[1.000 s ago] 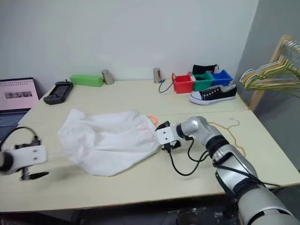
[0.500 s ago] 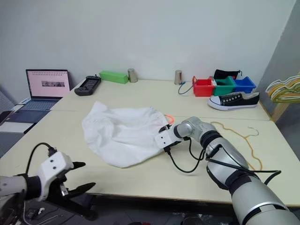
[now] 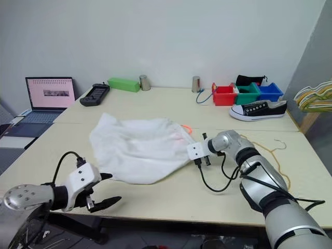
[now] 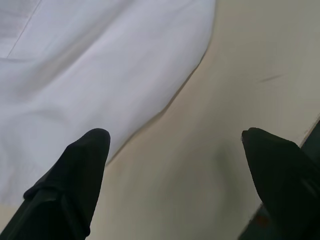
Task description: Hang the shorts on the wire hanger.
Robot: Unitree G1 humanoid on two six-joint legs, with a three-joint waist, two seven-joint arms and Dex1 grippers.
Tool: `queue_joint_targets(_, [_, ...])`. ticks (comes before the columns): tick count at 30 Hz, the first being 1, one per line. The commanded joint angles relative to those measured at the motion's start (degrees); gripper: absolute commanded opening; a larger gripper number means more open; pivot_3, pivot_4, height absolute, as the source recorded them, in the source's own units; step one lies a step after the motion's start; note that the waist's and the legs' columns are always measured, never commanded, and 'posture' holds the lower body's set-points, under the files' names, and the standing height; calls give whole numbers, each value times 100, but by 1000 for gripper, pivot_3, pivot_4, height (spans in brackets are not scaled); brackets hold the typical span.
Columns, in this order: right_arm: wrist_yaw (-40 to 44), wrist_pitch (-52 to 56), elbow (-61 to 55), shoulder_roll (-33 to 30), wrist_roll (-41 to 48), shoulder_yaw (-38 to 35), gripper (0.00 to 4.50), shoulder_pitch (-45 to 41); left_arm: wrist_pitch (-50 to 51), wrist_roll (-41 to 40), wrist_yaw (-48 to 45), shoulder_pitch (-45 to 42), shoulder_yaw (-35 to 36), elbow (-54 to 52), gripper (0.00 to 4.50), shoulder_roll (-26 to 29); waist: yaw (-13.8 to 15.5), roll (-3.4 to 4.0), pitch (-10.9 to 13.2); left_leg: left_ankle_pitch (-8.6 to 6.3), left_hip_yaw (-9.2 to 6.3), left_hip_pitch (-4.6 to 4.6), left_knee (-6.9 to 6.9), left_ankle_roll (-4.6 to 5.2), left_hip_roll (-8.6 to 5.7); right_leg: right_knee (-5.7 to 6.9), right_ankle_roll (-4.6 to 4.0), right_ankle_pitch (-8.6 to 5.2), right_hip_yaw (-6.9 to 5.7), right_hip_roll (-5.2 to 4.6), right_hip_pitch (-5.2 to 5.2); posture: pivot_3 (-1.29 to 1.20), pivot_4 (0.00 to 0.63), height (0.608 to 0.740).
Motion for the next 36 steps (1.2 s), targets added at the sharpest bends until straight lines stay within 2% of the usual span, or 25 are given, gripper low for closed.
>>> queue_joint_targets(1, [496,68,-448,-407,328,-287,550,181,-135,95,32,-391,-433,-25,4489,-74,0,0,0,0,-1,0,0,0,0,-1,0,0,-1,0,0,-123,5,740])
queue_joint_targets(4, [1252,663,-1024,-573,827,-582,550,474,-241,193,35,-575,-797,-3,4489,-159,-42,-1,-1,0,1,1,1,0,-2,-4,0,-2,1,-1,11,-139,2,740])
queue_joint_targets(6, [2179,2321,-2362,-669,1524,-934,550,906,-293,292,152,-835,-1146,-8,4489,-386,-62,-2,-2,0,-2,1,2,0,-1,-4,1,-2,-1,-1,14,-154,0,740])
queue_joint_targets(8, [2636,3659,-3679,-748,1912,-1128,550,1262,-314,331,293,-1027,-1328,-33,4489,-614,-97,-2,-2,0,-8,0,5,0,0,-1,6,1,-4,0,18,-168,0,740])
queue_joint_targets(11, [2766,5251,-5085,-743,2169,-1258,550,1458,-347,449,598,-1403,-1533,27,4489,-1014,-158,1,-2,0,-10,0,9,0,0,0,27,12,-4,1,17,-185,0,740])
queue_joint_targets(15, [2660,6607,-6069,-658,2355,-1223,550,1488,-107,254,634,-1677,-1683,-98,4489,-1317,-281,-3,-7,-1,-11,0,11,-1,0,-1,19,7,-4,2,13,-196,0,740])
queue_joint_targets(19, [2506,7171,-6491,-641,2497,-1136,550,1487,-17,291,670,-1691,-1910,-156,4489,-1419,-337,-3,-7,-1,-8,-2,12,-2,-1,-5,15,4,-2,1,8,-200,0,740])
queue_joint_targets(24, [2280,7291,-6553,-635,2572,-1046,550,1411,-67,530,927,-1645,-2167,-115,4489,-1583,-397,-4,-7,-1,-11,-29,13,-2,-2,-8,21,7,-5,1,-8,-198,0,740])
queue_joint_targets(27, [2241,7319,-6570,-658,2626,-1046,550,1381,-240,979,1062,-1429,-2294,42,4489,-1331,-428,-4,-7,-1,-10,-51,15,-2,-3,-8,40,18,-5,1,-30,-191,0,740])
queue_joint_targets(31, [2221,7299,-6589,-814,2708,-1097,550,1379,-691,1800,1560,-1044,-2041,622,4489,-782,-499,-2,-7,-1,-13,-73,13,-1,-1,-4,47,22,-4,5,-59,-181,0,740])
queue_joint_targets(36, [2222,7391,-6709,-1025,2852,-1128,550,1435,-909,2012,1811,-660,-1574,990,4489,-458,-515,-3,-7,-1,-19,-77,13,-2,-1,-5,36,16,-10,4,-62,-174,1,740])
